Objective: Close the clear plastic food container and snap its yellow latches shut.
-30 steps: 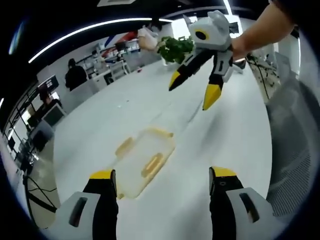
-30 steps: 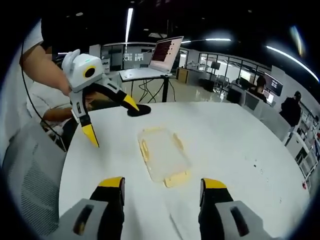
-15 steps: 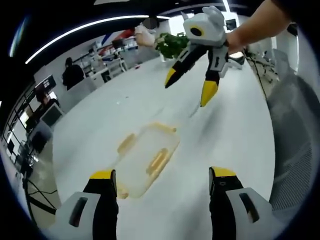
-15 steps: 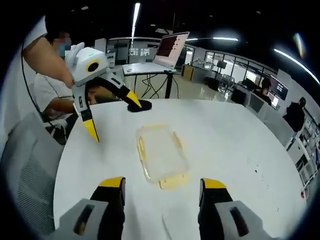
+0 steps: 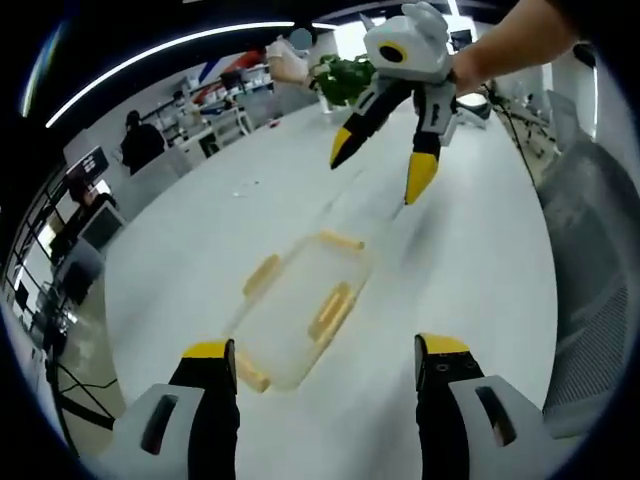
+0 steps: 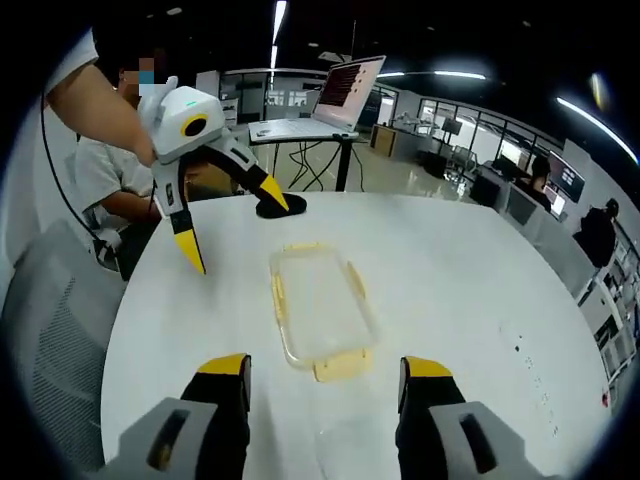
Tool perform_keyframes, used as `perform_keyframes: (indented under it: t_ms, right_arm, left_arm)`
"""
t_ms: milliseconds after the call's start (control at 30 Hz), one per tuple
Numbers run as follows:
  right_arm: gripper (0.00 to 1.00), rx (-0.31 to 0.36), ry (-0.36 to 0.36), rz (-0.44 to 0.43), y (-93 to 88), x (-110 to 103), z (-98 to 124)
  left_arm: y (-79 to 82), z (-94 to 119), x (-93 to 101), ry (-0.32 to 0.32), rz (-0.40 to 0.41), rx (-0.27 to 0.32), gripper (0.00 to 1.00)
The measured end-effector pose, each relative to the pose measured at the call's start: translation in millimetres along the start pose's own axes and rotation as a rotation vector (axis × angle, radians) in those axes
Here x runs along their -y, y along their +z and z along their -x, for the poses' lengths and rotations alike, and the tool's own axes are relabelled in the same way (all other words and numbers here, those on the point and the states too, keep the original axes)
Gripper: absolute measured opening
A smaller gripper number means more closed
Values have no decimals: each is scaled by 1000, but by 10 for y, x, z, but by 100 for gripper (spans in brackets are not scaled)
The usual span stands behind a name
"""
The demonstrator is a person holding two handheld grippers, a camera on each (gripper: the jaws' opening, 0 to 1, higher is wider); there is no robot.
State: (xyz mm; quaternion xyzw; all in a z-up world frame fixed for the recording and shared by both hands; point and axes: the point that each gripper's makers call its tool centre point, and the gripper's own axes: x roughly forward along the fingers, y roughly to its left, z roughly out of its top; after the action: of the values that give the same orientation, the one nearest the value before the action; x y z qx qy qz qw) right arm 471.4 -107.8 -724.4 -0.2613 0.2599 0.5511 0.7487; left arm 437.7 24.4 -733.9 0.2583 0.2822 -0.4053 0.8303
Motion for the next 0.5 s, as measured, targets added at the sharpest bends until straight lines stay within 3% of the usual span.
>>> perform_keyframes:
  t_ms: [500]
  right_arm:
    - [57,-18,9,3,-39,82,-58]
  left_arm:
    - [-126,-85,-164,-14,-23,-39,70]
